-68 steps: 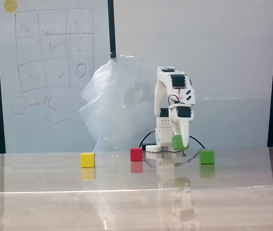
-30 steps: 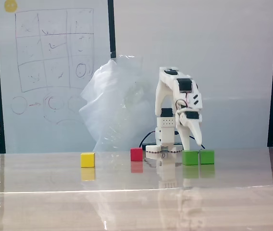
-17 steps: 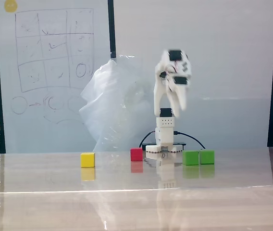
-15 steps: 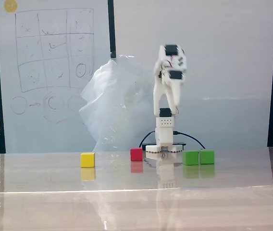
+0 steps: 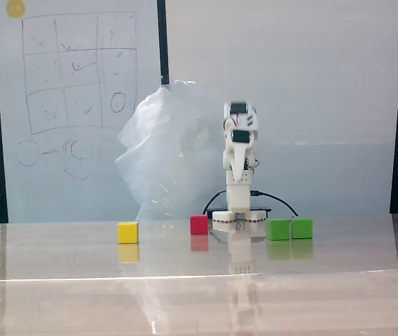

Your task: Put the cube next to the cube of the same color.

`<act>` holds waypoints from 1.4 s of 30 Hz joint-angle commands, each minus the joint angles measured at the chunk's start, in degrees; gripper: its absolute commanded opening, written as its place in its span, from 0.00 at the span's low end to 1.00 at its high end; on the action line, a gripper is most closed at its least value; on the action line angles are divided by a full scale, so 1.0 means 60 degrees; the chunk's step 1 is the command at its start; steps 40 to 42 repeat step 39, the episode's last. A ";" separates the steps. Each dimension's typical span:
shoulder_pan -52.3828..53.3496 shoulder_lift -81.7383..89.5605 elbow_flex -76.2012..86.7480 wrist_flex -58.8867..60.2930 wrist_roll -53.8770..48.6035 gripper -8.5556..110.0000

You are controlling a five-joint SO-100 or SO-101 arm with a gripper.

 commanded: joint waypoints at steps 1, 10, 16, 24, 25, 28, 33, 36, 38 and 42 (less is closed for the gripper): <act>0.0088 0.1875 0.1553 -0.0659 0.0161 0.07; 0.0703 0.4541 0.3384 0.0894 0.0059 0.07; 0.0806 0.4688 0.3398 0.1143 0.0103 0.07; 0.0879 0.4658 0.3340 0.1172 0.0176 0.08; 0.0879 0.4658 0.3340 0.1172 0.0176 0.08; 0.0879 0.4658 0.3340 0.1172 0.0176 0.08; 0.0879 0.4658 0.3340 0.1172 0.0176 0.08; 0.0879 0.4658 0.3340 0.1172 0.0176 0.08; 0.0879 0.4658 0.3340 0.1172 0.0176 0.08; 0.0879 0.4658 0.3340 0.1172 0.0176 0.08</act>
